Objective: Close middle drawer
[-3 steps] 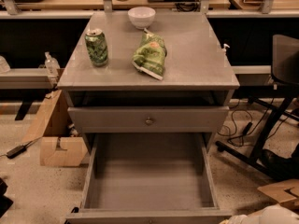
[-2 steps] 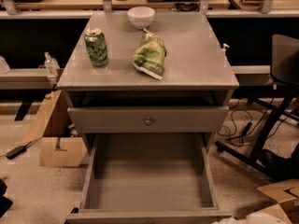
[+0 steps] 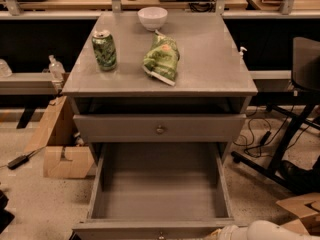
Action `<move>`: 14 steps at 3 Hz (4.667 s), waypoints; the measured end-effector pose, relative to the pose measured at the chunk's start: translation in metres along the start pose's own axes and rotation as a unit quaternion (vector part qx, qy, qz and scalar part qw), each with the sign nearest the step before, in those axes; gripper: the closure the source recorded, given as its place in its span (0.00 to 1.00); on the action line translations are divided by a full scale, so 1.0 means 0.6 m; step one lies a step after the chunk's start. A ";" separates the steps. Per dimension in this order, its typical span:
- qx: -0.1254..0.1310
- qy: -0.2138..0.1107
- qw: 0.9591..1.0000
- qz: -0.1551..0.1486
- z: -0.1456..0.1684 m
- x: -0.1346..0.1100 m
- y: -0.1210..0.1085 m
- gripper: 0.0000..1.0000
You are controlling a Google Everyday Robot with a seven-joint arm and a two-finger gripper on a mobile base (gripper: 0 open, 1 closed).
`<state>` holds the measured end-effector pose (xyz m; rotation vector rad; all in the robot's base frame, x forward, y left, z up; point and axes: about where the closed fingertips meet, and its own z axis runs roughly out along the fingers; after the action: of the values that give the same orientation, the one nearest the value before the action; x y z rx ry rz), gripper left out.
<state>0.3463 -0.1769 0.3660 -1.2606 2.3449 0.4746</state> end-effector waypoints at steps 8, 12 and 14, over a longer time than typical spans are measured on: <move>0.024 -0.038 0.997 -0.061 0.051 -0.122 -0.130 1.00; 0.045 -0.055 0.994 -0.088 0.088 -0.211 -0.263 1.00; 0.047 -0.056 0.993 -0.090 0.092 -0.222 -0.286 1.00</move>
Offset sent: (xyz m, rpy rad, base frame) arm 0.1134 0.0468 -0.0018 -0.0088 -0.1347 0.0594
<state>0.5685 -0.1475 0.3729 -1.3501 2.1112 0.3616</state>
